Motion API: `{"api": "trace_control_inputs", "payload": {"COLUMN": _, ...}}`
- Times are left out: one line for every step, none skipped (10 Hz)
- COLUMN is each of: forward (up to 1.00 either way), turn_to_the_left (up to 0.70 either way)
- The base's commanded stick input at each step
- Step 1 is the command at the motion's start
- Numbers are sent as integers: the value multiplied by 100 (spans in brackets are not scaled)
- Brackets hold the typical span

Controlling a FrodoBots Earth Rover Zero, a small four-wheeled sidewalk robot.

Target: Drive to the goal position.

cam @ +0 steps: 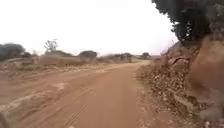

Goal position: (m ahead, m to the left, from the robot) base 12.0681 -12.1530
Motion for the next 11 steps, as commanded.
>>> {"api": "trace_control_inputs", "payload": {"forward": 50, "turn_to_the_left": 0}}
{"api": "trace_control_inputs", "payload": {"forward": 50, "turn_to_the_left": 0}}
{"api": "trace_control_inputs", "payload": {"forward": 50, "turn_to_the_left": 0}}
{"api": "trace_control_inputs", "payload": {"forward": 50, "turn_to_the_left": 0}}
{"api": "trace_control_inputs", "payload": {"forward": 50, "turn_to_the_left": 0}}
{"api": "trace_control_inputs", "payload": {"forward": 50, "turn_to_the_left": 0}}
{"api": "trace_control_inputs", "payload": {"forward": 50, "turn_to_the_left": 0}}
{"api": "trace_control_inputs", "payload": {"forward": 50, "turn_to_the_left": 0}}
{"api": "trace_control_inputs", "payload": {"forward": 50, "turn_to_the_left": 0}}
{"api": "trace_control_inputs", "payload": {"forward": 50, "turn_to_the_left": 0}}
{"api": "trace_control_inputs", "payload": {"forward": 50, "turn_to_the_left": 0}}
